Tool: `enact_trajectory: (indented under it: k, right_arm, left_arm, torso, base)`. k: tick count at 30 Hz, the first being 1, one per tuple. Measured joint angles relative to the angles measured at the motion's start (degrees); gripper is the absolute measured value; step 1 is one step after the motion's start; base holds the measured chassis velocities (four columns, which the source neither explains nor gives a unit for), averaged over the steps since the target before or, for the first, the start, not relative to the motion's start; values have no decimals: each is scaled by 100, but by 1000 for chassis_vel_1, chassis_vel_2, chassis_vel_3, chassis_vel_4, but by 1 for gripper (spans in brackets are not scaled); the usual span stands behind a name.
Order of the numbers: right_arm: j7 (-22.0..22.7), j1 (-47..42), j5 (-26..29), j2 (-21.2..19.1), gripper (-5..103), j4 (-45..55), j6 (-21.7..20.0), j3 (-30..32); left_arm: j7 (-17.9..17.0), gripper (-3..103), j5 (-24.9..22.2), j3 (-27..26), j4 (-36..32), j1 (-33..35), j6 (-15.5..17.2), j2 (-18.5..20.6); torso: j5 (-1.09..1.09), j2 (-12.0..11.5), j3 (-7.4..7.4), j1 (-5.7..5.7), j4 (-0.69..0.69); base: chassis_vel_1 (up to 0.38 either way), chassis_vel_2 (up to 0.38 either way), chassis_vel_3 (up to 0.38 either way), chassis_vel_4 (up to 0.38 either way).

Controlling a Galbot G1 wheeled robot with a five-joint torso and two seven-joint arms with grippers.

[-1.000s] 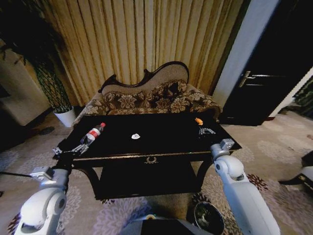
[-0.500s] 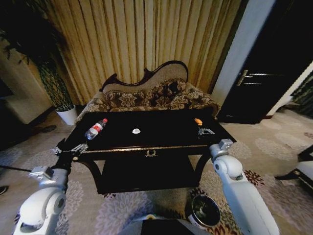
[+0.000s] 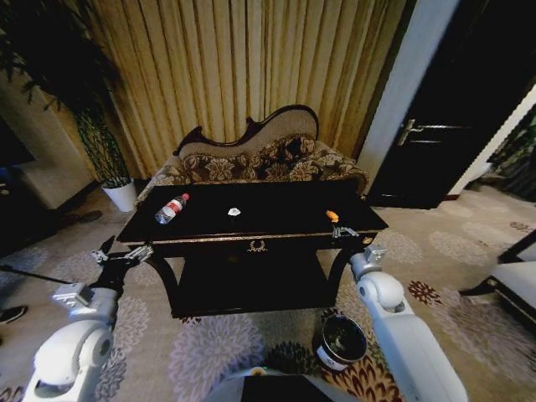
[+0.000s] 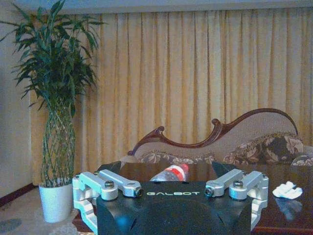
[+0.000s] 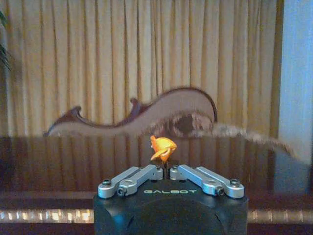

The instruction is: Move to the front of the table and place the trash on the table into the trash bin.

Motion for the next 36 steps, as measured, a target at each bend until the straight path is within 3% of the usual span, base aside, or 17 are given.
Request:
enact_trajectory:
  k: [10, 18, 30, 36]
  right_arm:
    - [0, -1085, 126, -301, 2, -146, 0, 768]
    - [0, -1490, -56, -431, 2, -479, -5, 725]
    - [-1, -1705, -1171, -33, 2, -2193, -29, 326]
    - [-1, -1198, -1554, 26, 2, -3428, 149, 124]
  left_arm:
    - [-35, 100, -257, 66, 15, -61, 125, -28]
    - [-33, 100, -332, 36, 102, -57, 126, 66]
    - [-11, 100, -208, -14, 211, 8, 77, 23]
    - [-21, 100, -195, -70, 195, -10, 69, -6]
  torso:
    - [-1, -2, 1, 3, -5]
    - [0, -2, 1, 3, -1]
    - [0, -2, 2, 3, -5]
    - [1, -2, 1, 3, -2]
  base:
    - [0, 0, 0, 0]
    - [0, 0, 0, 0]
    - [0, 0, 0, 0]
    - [0, 0, 0, 0]
